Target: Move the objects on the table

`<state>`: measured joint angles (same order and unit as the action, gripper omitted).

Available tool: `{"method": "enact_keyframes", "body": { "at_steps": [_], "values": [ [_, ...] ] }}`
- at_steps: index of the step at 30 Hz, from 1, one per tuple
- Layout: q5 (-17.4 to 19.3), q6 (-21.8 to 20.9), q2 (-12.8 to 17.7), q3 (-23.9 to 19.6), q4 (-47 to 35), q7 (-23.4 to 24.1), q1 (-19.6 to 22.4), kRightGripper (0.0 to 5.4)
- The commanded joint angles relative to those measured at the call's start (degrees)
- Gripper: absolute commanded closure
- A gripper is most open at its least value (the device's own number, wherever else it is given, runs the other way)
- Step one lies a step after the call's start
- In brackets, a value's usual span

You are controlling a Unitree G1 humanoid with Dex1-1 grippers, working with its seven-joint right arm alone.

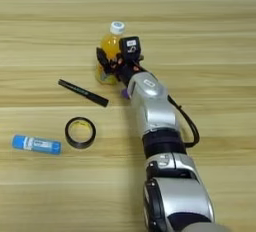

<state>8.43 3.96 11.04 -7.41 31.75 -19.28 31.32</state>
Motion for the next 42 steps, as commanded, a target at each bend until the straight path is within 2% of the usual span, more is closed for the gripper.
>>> {"method": "enact_keyframes", "body": {
  "at_steps": [1, 22, 25, 35, 39, 42],
  "values": [
    [-0.19, -3.11, 1.32, -0.28, -2.26, 0.55, 6.44, 2.01],
    [-1.33, -4.59, 0.79, 1.2, 0.11, 0.7, 6.1, 2.01],
    [-1.6, -4.9, 0.75, 1.31, 0.09, 0.58, 6.0, 1.47],
    [-1.65, -5.61, 0.71, 1.38, 0.41, 0.29, 5.92, 0.35],
    [-1.61, -5.76, 0.7, 1.38, 0.35, 0.17, 5.88, 0.04],
    [-1.6, -5.9, 0.71, 1.34, 0.24, 0.2, 5.84, 0.04]
  ]
}}
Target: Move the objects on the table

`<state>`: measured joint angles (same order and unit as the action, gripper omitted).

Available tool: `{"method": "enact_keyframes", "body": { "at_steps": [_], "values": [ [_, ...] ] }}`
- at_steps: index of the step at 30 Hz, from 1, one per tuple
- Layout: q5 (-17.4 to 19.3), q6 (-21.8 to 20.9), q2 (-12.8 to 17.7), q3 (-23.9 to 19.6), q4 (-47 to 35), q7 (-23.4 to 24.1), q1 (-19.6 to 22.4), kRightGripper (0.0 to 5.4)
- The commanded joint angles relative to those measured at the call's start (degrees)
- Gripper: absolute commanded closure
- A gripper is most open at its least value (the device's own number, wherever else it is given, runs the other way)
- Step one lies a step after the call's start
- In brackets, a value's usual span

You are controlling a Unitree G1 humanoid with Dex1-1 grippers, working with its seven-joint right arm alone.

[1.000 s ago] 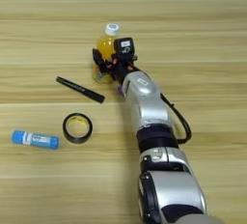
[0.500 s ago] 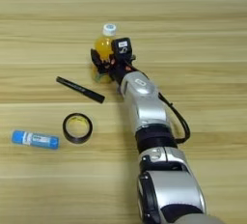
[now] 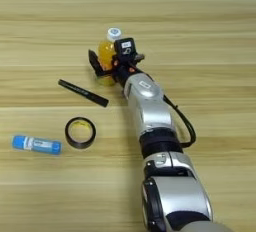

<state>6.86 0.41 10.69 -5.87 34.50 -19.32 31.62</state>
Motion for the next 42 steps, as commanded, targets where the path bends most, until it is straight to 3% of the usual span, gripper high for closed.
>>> {"method": "enact_keyframes", "body": {
  "at_steps": [1, 27, 37, 42],
  "values": [
    [-0.01, -2.4, 1.06, -0.24, -2.54, 0.25, 5.54, 0.04],
    [-0.62, -11.23, 1.18, -0.39, -9.45, 0.94, 2.62, 0.04],
    [-1.44, -18.61, 1.02, -0.79, -13.42, 1.9, 0.82, 0.04],
    [2.76, -21.88, 0.74, 0.81, -19.68, -4.19, -2.6, 0.04]
  ]
}}
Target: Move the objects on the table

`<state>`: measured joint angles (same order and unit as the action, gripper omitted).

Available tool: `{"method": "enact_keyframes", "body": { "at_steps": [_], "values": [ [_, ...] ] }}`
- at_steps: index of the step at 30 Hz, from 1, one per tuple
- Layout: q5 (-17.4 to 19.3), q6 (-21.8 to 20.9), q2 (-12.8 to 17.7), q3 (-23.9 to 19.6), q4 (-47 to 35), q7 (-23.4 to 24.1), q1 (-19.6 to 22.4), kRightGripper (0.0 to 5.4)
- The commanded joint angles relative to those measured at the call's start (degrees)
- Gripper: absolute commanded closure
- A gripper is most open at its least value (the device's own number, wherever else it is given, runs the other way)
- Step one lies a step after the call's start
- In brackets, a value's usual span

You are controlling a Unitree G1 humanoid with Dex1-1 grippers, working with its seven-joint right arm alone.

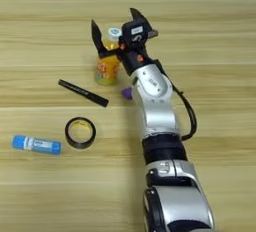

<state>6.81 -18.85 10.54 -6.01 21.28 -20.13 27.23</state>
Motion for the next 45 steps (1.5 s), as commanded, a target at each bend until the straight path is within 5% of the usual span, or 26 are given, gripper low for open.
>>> {"method": "enact_keyframes", "body": {
  "at_steps": [1, 6, 14, 26, 38, 45],
  "values": [
    [3.74, -3.1, 0.97, 1.8, -7.91, -5.53, 0.76, 0.04],
    [9.37, -3.59, 1.85, 5.86, -14.61, -16.67, -4.38, 0.04],
    [16.04, 3.34, 4.66, 8.76, -19.5, -28.95, -8.64, 0.04],
    [10.38, 5.15, 9.47, 16.94, -22.16, -40.31, -14.72, 0.04],
    [6.75, 9.87, 10.62, 20.25, -20.98, -42.04, -14.75, 0.04],
    [4.17, 16.39, 10.63, 22.45, -19.87, -42.75, -13.25, 0.04]
  ]
}}
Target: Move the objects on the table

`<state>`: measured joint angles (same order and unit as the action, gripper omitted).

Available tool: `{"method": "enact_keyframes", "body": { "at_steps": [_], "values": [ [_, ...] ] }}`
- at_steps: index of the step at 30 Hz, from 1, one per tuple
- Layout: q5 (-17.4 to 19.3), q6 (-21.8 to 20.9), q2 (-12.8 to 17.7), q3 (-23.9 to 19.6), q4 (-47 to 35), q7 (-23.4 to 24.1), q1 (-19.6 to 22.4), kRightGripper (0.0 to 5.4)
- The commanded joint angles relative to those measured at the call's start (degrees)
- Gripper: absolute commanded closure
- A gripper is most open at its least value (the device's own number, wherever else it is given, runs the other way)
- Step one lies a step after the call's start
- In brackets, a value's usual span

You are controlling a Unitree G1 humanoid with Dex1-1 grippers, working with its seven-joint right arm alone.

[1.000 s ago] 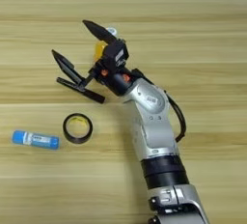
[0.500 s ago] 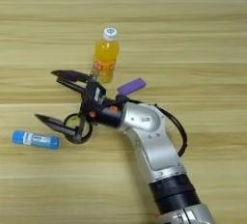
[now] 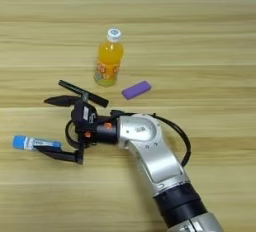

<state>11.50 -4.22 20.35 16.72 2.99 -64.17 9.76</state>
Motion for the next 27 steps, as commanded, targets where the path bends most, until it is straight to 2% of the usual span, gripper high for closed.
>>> {"method": "enact_keyframes", "body": {
  "at_steps": [1, 18, 27],
  "values": [
    [-0.89, 2.17, 0.83, -0.06, -1.53, 1.22, 4.37, 0.04],
    [-8.86, 4.23, -0.05, 4.25, 2.26, 2.36, 7.2, 0.04],
    [-11.23, 3.97, -0.69, 5.4, 4.14, 3.0, 7.6, 0.04]
  ]
}}
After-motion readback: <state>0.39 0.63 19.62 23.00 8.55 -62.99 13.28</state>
